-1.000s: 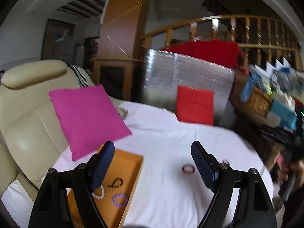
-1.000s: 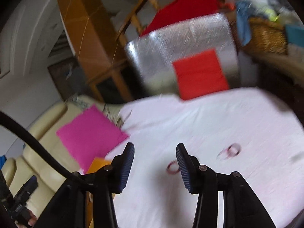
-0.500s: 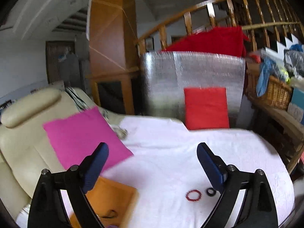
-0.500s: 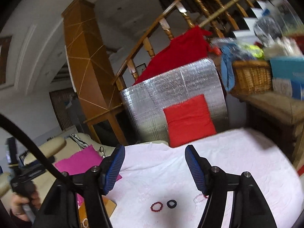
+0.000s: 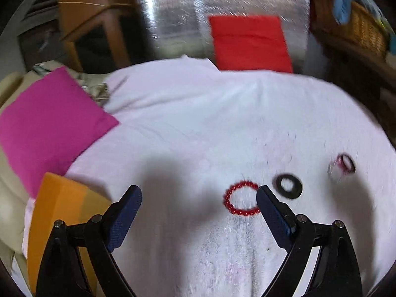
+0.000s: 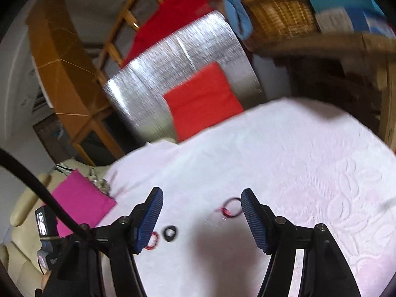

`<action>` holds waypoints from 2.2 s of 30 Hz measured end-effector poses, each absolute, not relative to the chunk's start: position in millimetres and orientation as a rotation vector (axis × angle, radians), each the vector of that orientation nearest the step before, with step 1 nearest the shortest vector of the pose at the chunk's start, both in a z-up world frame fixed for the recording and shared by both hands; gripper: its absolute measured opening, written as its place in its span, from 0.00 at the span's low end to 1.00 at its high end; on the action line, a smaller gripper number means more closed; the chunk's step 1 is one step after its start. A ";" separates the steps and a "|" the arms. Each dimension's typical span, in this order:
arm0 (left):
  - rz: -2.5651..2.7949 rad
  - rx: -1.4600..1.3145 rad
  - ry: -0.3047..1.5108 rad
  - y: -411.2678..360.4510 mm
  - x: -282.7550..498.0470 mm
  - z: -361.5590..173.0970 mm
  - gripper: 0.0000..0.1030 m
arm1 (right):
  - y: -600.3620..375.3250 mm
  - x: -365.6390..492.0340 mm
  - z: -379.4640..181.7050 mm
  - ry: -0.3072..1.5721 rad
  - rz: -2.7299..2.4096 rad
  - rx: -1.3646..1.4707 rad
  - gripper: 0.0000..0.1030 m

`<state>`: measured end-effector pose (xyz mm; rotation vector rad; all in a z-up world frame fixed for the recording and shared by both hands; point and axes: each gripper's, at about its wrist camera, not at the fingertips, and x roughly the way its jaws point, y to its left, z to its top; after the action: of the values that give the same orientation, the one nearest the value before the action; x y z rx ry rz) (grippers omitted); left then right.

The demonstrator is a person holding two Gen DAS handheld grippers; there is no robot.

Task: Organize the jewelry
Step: 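Close the right tool on the dark red ring with clear bead bracelet, then grasp the dark brown ring with the left tool while the right tool holds its ring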

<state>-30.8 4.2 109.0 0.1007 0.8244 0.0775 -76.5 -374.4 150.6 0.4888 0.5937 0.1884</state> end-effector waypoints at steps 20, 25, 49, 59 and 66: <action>-0.112 0.238 0.880 -11.8 -17.9 55.7 0.91 | -386.7 -3.6 57.9 0.911 0.108 0.541 0.42; -0.117 0.227 0.879 -8.4 -12.1 54.3 0.91 | -373.7 17.5 54.5 0.910 0.070 0.517 0.38; -0.250 0.208 0.817 -37.0 -7.8 58.8 0.91 | -380.7 5.7 55.9 0.918 0.034 0.459 0.05; -0.300 0.119 0.851 -74.6 12.6 50.6 0.91 | -395.7 -17.5 57.5 0.923 0.083 0.533 0.05; -0.320 0.117 0.891 -93.0 23.6 34.5 0.85 | -398.0 -27.4 57.6 0.925 0.109 0.537 0.05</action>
<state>23.6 -93.0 34.5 0.1173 0.8912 -0.3198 -27.4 -398.0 57.6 0.5366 0.9253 0.1089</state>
